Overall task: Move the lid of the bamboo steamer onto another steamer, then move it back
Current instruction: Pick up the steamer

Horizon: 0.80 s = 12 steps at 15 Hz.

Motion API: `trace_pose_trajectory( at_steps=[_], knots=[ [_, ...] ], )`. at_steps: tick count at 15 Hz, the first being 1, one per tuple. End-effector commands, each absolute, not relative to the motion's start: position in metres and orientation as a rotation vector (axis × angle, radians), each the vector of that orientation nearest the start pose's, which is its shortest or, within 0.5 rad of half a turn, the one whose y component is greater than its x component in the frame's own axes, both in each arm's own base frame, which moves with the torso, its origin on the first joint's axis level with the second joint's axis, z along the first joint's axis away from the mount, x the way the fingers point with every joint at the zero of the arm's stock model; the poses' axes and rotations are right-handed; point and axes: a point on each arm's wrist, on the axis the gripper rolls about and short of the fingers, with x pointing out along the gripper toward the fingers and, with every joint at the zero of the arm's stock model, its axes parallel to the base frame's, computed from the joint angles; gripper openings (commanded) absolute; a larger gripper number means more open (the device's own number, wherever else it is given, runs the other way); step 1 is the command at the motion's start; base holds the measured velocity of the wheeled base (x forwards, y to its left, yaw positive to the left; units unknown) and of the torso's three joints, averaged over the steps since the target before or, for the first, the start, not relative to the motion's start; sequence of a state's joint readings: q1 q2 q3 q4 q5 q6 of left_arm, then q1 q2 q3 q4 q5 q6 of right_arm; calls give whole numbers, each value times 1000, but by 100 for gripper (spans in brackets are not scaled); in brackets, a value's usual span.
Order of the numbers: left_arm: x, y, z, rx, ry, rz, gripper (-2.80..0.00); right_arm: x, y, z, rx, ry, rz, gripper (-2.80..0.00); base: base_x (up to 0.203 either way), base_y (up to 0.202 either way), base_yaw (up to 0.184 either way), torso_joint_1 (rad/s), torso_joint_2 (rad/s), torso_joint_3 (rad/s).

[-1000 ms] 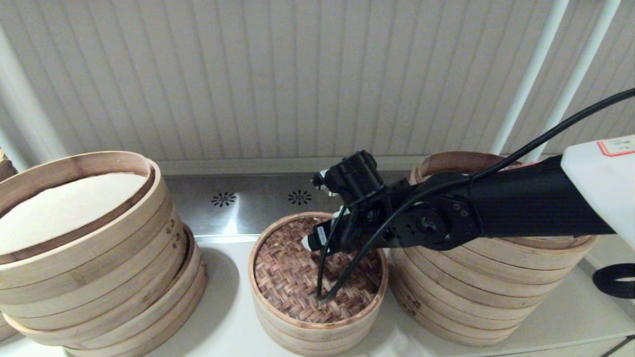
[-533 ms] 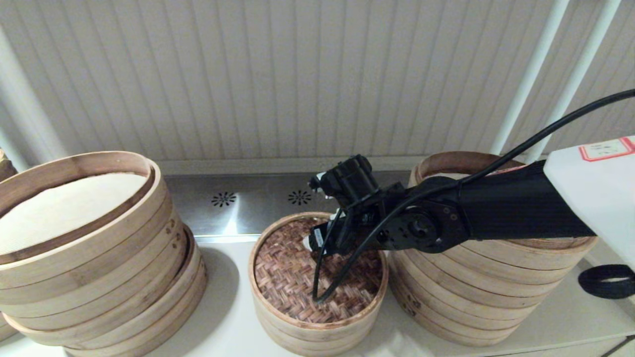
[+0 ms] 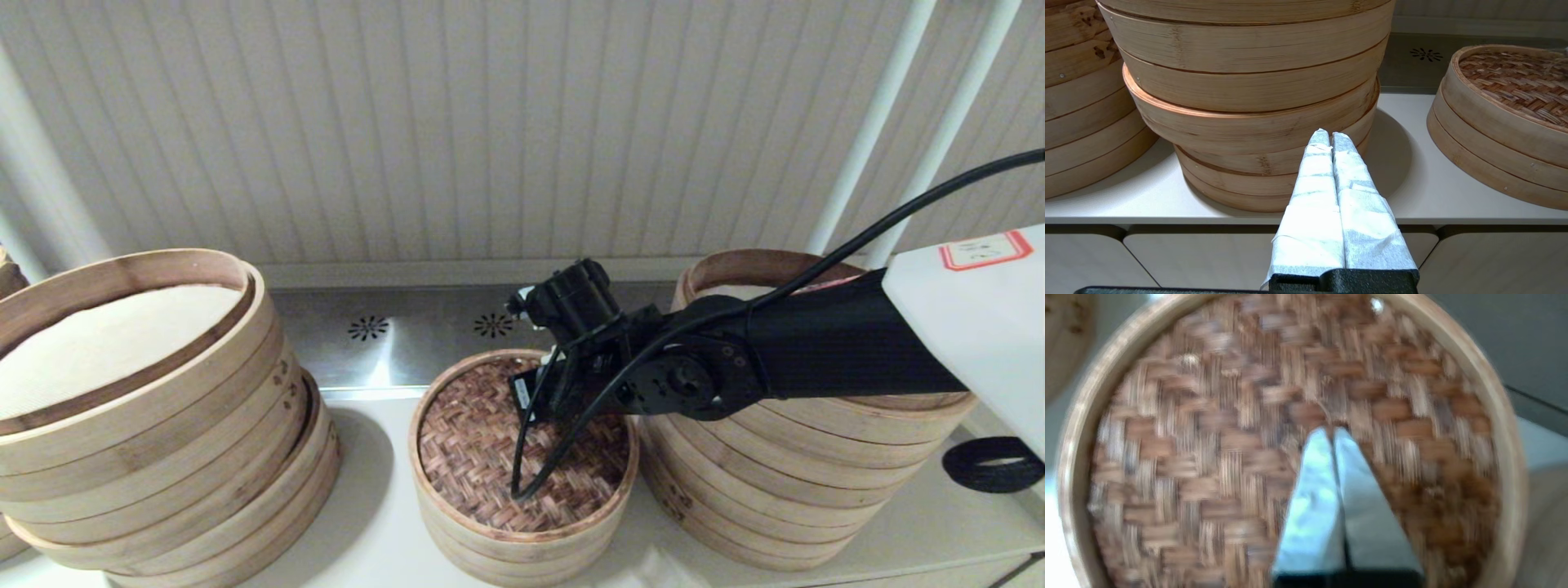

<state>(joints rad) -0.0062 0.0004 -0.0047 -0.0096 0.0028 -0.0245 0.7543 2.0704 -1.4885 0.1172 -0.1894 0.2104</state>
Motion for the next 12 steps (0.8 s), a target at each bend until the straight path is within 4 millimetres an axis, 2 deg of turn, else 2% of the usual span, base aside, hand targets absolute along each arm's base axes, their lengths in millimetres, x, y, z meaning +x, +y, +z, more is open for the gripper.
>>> trace_pose_trajectory(
  at_steps=[1, 8, 9, 12],
  knots=[
    [-23, 0, 78, -25, -12, -3, -280, 300, 276, 167, -121, 678, 470, -280, 0, 0, 0, 0, 0, 0],
    [-23, 0, 78, -23, -12, -3, -280, 284, 272, 177, -126, 664, 472, -280, 0, 0, 0, 0, 0, 0],
    [-23, 0, 78, -24, -12, -3, -280, 282, 271, 176, -123, 657, 476, 0, 0, 0, 0, 0, 0, 0],
    [-23, 0, 78, -23, -12, -3, -280, 276, 269, 168, -127, 663, 493, 0, 0, 0, 0, 0, 0, 0]
  ],
)
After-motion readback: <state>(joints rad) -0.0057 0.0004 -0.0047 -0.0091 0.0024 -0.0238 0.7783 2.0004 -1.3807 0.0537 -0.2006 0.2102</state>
